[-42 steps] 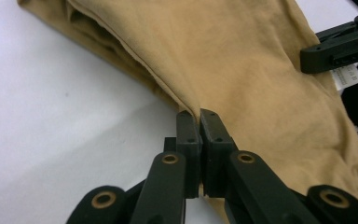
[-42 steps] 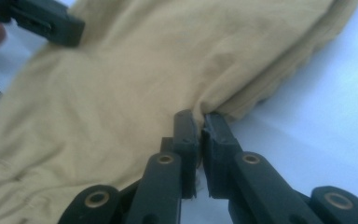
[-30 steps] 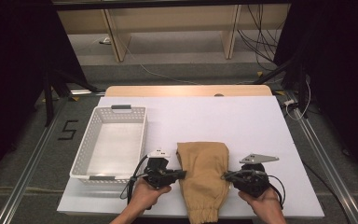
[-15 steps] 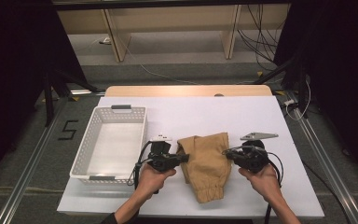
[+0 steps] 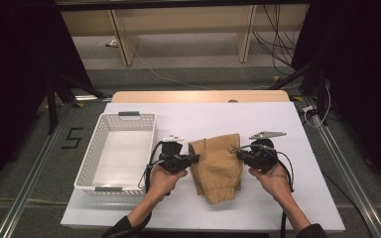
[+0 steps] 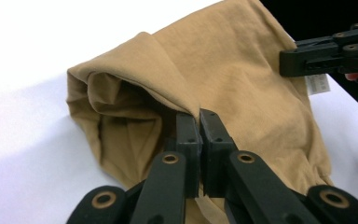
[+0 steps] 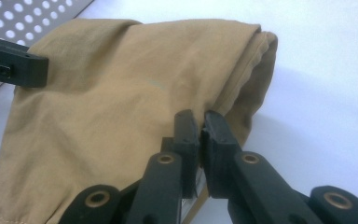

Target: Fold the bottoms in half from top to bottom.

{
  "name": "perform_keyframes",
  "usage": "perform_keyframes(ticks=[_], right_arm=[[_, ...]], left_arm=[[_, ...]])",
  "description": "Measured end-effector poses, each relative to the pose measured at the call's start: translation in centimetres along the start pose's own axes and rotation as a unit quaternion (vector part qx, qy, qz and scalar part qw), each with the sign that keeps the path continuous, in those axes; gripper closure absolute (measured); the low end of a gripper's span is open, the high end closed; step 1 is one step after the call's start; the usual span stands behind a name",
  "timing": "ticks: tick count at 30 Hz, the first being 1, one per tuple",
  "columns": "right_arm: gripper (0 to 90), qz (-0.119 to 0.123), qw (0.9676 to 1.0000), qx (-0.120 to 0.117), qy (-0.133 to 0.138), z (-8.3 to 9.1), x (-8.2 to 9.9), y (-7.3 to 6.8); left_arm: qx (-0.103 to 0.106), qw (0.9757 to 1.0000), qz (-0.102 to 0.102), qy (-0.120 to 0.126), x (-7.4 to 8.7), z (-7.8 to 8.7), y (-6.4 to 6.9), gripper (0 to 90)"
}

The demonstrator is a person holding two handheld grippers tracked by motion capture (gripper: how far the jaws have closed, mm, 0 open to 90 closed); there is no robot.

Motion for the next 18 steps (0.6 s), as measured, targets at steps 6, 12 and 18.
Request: perform_keyframes(ticks=[6, 12, 18], right_arm=[[85.6, -0.002, 1.0, 0.005, 0.001, -1.0, -0.7, 0.4], [85.5, -0.004, 0.9999, 0.01, 0.002, -1.9, -1.2, 0.7], [85.5, -0.003, 0.9998, 0.019, 0.001, -2.5, -1.4, 1.1]], left_arm=[[-0.009, 0.9999, 0.005, 0.002, -0.4, -0.5, -0.4, 87.1], [-0.017, 0.9998, 0.002, 0.003, -0.9, -1.2, -0.7, 87.1], [-0.023, 0.9996, 0.004, 0.012, -1.5, -1.5, -1.0, 87.1]])
Point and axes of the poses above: each handheld gripper's, and its own axes: z roughly backward along the jaws, x roughly out of its underside, y roughly to its right, the point moved 5 cm from there along -z, roughly forward along the jaws, and after that the axes turned 1 degree about z, right-handed, at the moved point
